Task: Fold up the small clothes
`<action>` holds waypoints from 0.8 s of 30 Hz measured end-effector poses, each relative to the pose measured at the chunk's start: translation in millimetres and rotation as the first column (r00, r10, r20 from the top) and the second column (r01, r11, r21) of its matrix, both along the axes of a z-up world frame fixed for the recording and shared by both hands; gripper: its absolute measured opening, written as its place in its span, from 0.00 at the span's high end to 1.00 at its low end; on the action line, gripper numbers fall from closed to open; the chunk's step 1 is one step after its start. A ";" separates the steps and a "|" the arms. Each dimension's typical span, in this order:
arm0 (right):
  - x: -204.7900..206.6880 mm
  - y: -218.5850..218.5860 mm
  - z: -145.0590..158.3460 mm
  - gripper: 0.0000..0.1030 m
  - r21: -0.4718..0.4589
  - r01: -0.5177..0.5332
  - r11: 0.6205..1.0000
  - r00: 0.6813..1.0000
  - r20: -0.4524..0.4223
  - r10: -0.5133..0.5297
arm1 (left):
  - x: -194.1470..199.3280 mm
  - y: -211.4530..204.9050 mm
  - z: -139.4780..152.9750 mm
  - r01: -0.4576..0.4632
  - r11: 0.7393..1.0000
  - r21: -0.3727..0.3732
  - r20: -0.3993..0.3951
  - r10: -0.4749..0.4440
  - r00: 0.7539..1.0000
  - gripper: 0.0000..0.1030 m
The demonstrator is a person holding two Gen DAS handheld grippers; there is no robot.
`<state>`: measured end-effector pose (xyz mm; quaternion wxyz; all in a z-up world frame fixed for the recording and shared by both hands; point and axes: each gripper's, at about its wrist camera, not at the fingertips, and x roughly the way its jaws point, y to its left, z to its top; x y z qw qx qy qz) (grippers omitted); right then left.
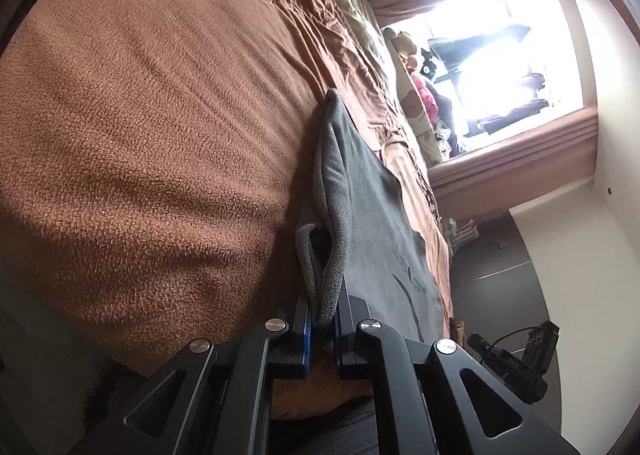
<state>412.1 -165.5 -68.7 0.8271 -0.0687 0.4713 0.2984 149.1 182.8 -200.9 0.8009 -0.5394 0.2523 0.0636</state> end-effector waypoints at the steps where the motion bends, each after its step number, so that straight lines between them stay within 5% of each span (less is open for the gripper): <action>1: 1.6 9.3 -3.7 0.87 -0.011 -0.007 1.000 1.000 0.001 0.007 | 1.0 -0.2 -0.2 0.000 1.000 0.000 -0.004 0.000 1.000 0.94; 14: 63.9 114.5 -92.1 0.87 -0.170 -0.090 0.981 0.991 -0.114 0.071 | 1.0 -2.2 -10.1 -0.012 1.000 -0.019 -0.058 0.011 0.998 0.91; 24: 110.5 165.4 -106.0 0.87 -0.185 -0.112 0.976 0.992 -0.081 0.099 | 2.6 -3.5 -13.3 -0.034 0.999 -0.032 -0.080 0.032 0.996 0.86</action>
